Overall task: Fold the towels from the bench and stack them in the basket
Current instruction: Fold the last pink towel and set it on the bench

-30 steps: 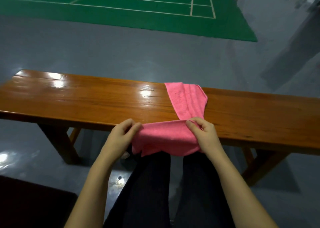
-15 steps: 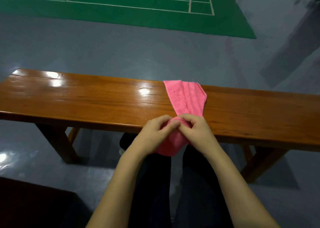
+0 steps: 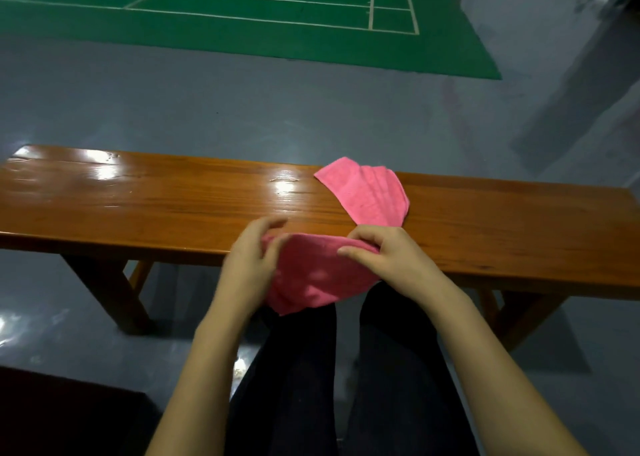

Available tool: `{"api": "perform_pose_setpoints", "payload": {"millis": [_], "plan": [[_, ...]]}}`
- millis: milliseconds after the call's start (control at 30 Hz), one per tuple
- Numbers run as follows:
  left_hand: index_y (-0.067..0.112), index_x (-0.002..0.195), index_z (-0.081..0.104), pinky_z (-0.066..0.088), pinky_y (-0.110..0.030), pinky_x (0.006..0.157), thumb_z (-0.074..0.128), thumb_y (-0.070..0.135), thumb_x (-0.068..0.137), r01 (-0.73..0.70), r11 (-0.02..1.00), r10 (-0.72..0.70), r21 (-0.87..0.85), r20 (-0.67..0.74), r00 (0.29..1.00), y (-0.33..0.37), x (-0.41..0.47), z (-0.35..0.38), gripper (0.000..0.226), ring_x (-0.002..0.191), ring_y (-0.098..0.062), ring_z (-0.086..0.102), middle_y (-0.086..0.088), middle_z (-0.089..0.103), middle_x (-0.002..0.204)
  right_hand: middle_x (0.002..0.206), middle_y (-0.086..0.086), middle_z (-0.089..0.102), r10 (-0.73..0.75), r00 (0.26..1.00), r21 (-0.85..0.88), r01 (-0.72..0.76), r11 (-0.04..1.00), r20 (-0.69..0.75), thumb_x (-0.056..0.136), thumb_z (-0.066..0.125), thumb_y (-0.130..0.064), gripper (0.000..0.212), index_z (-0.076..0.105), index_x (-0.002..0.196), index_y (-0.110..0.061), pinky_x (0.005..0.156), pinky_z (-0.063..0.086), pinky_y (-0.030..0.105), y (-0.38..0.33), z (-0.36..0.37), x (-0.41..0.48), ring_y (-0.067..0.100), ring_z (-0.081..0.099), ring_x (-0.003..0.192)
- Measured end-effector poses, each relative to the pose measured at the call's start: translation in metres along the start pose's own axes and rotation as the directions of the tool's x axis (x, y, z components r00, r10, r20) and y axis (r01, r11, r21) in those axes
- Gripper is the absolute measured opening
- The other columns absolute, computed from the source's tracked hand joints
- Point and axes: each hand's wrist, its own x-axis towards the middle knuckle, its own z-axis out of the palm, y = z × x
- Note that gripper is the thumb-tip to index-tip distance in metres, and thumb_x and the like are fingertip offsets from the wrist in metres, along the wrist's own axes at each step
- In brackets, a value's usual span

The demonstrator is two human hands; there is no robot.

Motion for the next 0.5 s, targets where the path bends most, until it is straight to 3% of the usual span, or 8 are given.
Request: {"api": "perform_pose_setpoints", "payload": {"millis": [100,200,300,400,500], "plan": [[0.032,0.118,0.057,0.035,-0.005,0.093,0.052,0.016,0.095,-0.098,0.962,0.154,-0.254,0.213,0.965,0.033,-0.010,0.024,0.028,0.107,0.011,0.053,0.019,0.060,0.113,0.076,-0.004,0.067,-0.051,0.998,0.013,0.051,0.999,-0.022,0.081,0.060,-0.036,0.019,0.068,0.083,-0.018,0.073,0.050,0.043,-0.008,0.007,0.002,0.013,0.059,0.072],[0.027,0.088,0.064,0.038,-0.007,0.071,0.059,0.020,0.092,-0.117,0.982,0.154,-0.150,0.272,0.950,0.037,-0.011,0.034,0.010,0.078,0.008,0.055,0.024,0.062,0.080,0.078,-0.010,0.068,-0.026,1.000,-0.015,0.026,1.000,0.006,0.076,0.054,-0.045,0.025,0.066,0.088,-0.027,0.072,0.051,0.043,-0.006,0.004,-0.002,0.009,0.062,0.076],[0.030,0.062,0.050,0.035,-0.009,0.057,0.065,0.019,0.088,-0.134,0.989,0.144,-0.068,0.169,0.975,0.028,-0.007,0.027,0.032,0.059,0.009,0.050,0.019,0.056,0.056,0.073,-0.005,0.064,0.011,1.000,-0.154,-0.007,0.988,0.024,0.075,0.056,-0.061,0.040,0.062,0.083,-0.023,0.067,0.049,0.043,-0.001,-0.005,-0.009,0.014,0.058,0.070],[0.031,0.063,0.047,0.037,-0.011,0.060,0.067,0.022,0.087,-0.134,0.991,0.133,0.009,0.048,0.990,0.012,-0.004,0.015,0.032,0.068,0.006,0.055,0.015,0.062,0.070,0.074,-0.005,0.065,0.040,0.999,-0.186,-0.041,0.982,-0.009,0.083,0.065,-0.049,0.028,0.065,0.082,-0.021,0.068,0.047,0.040,0.004,-0.016,-0.012,0.013,0.057,0.072],[0.025,0.075,0.055,0.037,-0.024,0.066,0.064,0.025,0.088,-0.090,0.985,0.094,0.144,-0.019,0.995,-0.005,-0.003,0.004,0.015,0.075,-0.006,0.053,0.009,0.059,0.079,0.088,-0.009,0.070,0.027,0.999,-0.119,-0.029,0.992,-0.018,0.086,0.066,-0.037,0.015,0.072,0.089,-0.023,0.079,0.049,0.038,0.003,-0.020,-0.012,0.008,0.062,0.084]]}}
